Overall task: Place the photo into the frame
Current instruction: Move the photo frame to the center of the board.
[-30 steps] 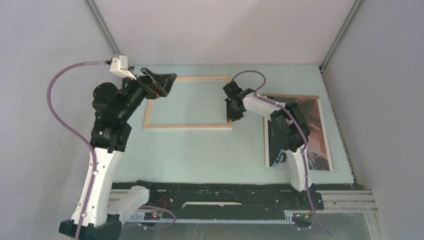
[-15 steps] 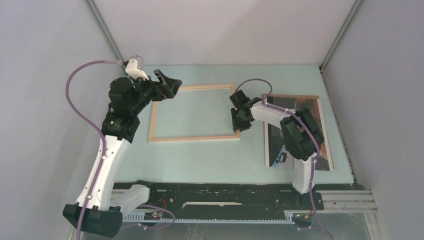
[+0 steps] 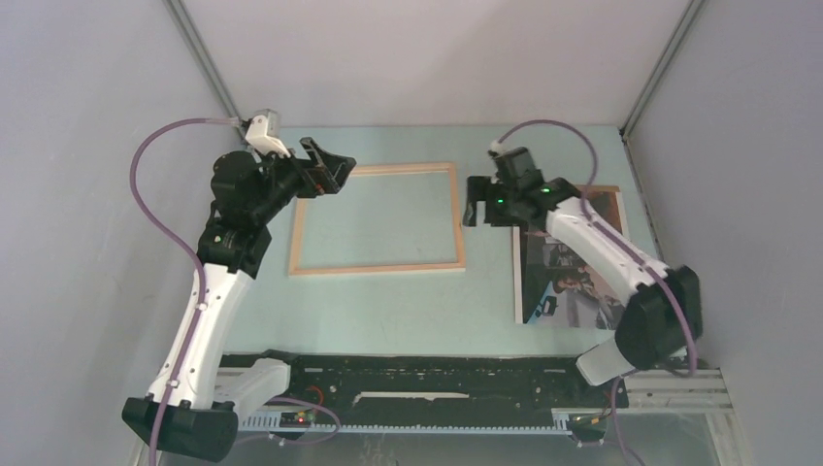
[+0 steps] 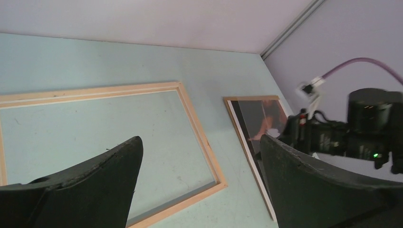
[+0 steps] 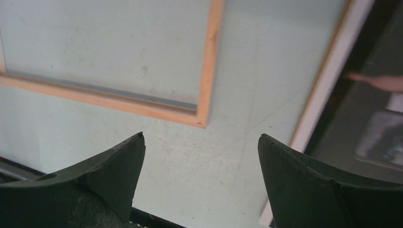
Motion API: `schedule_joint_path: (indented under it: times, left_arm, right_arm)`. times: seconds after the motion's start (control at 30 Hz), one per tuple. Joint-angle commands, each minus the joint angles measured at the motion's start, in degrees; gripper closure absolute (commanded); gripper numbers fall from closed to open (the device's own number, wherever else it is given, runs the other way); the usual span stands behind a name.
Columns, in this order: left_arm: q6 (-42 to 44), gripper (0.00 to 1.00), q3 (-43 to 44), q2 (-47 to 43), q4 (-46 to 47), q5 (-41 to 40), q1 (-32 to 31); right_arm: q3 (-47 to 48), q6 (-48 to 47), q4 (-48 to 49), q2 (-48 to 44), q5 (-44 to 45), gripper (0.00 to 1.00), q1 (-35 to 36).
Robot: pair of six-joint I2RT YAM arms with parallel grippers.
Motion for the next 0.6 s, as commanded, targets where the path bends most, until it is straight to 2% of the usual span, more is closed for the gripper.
schedule_joint_path:
  times: [0.0, 0.13, 0.3, 0.57]
  left_arm:
    - [-1.0, 0.00, -1.3, 0.0, 2.5, 3.3, 0.4]
    - [-2.0, 0.00, -1.8, 0.1, 3.3, 4.0, 0.5]
    - [-2.7, 0.00, -2.1, -0.3, 3.7, 4.7, 0.5]
    - [-4.8, 0.00, -3.2, 1.3, 5.6, 6.1, -0.1]
  right_arm:
    - [-6.0, 1.3, -2.7, -8.4, 0.0, 0.04, -9.4]
    - [-14.4, 6.7, -0.8, -14.5, 2.5, 0.05, -20.4]
    - [-23.3, 11.9, 1.4, -20.6, 2.5, 0.04, -37.9]
    - [-27.1, 12.3, 4.8, -24.4, 1.8, 0.04, -59.9]
